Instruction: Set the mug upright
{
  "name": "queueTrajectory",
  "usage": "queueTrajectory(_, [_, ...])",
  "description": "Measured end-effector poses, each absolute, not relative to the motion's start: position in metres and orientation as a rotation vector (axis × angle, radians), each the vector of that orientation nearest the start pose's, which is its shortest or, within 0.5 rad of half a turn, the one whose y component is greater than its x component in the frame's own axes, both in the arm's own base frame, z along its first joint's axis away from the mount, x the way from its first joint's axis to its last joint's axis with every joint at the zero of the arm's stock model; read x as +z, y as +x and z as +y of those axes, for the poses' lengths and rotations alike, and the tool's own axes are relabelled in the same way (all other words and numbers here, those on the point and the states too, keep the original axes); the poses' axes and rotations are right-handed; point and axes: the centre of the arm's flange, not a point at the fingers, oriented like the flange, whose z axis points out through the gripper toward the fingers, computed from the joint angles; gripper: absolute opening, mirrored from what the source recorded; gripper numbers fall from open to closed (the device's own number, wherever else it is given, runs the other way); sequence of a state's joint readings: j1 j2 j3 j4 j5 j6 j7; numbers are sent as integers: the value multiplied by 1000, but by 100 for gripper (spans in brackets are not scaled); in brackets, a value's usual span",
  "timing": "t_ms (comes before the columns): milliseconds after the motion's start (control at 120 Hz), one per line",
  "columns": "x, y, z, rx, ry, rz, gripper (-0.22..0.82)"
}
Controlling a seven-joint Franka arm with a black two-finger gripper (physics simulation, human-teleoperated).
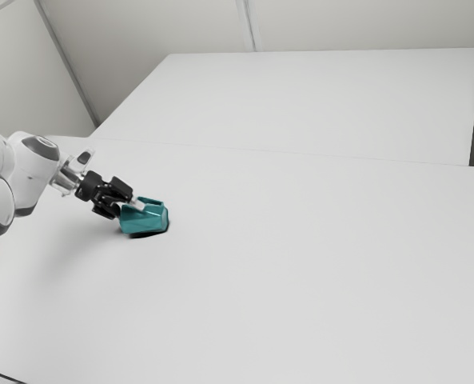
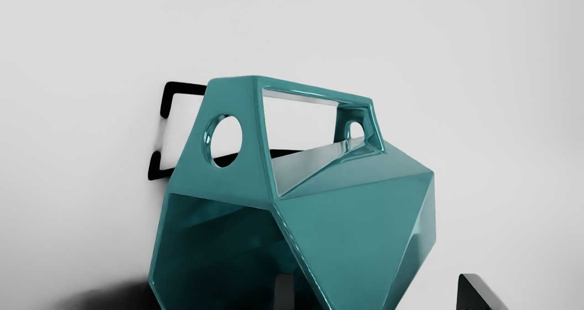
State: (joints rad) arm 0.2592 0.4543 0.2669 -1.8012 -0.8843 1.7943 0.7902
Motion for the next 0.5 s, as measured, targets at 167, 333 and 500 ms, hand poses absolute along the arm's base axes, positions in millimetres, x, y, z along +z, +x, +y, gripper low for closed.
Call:
queueTrajectory(167, [294, 569, 239, 136, 2339, 145, 7])
queueTrajectory(333, [295, 571, 233, 142, 2332, 125, -5])
queueTrajectory(500, [301, 576, 223, 152, 2328, 98, -11])
